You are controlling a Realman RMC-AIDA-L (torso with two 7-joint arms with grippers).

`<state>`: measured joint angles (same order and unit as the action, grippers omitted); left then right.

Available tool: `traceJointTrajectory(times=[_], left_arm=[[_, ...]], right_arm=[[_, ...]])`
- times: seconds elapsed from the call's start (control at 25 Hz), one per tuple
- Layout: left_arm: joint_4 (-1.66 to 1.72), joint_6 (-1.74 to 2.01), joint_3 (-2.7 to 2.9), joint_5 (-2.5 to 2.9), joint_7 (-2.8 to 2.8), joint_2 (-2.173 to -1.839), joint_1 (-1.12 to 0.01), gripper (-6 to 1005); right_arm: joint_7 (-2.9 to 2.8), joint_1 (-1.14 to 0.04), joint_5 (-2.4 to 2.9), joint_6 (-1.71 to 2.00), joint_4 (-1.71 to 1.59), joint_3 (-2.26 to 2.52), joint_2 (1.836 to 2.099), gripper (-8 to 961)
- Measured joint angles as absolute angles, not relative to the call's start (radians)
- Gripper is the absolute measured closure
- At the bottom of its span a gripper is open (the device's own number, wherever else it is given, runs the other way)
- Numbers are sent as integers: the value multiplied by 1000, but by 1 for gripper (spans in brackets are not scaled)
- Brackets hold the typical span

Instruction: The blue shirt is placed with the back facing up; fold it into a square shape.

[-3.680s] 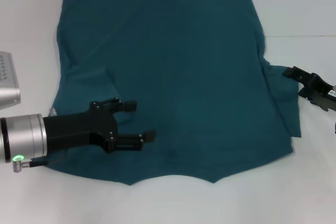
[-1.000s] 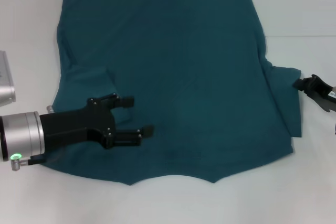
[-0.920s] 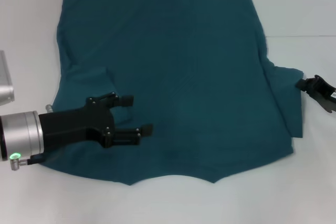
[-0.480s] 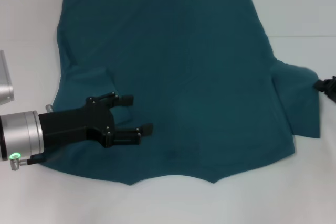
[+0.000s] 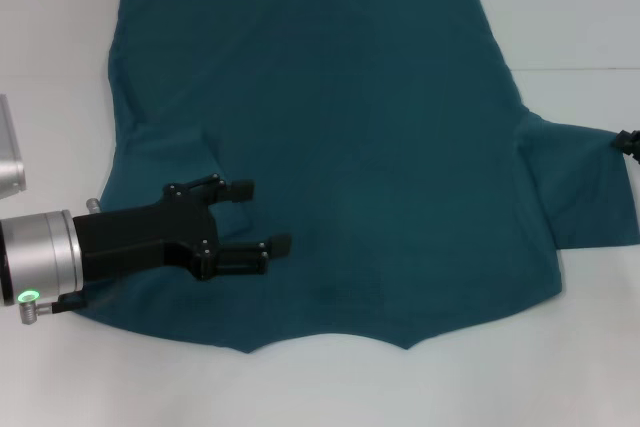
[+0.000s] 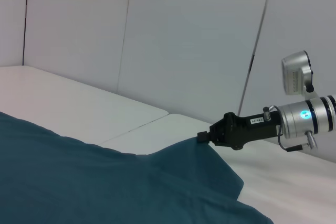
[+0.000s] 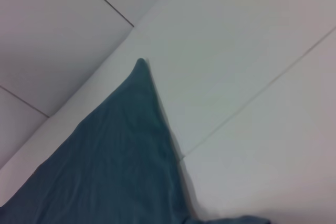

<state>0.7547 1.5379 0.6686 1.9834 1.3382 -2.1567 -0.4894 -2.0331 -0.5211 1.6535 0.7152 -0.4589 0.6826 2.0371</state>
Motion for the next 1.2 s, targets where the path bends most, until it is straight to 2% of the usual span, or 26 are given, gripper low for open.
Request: traceJointTrajectory(times=[0.84,1.2], left_arm=[[756,1548,659,1983,1341,-2155,-494,50],[756,1548,660,1983,1342,-2155,-493,49]], right_arm=[[-2015,-551,1661,695,-465,697,1991,952],[-1947,-579,1663,700,-465,702,1988,952]])
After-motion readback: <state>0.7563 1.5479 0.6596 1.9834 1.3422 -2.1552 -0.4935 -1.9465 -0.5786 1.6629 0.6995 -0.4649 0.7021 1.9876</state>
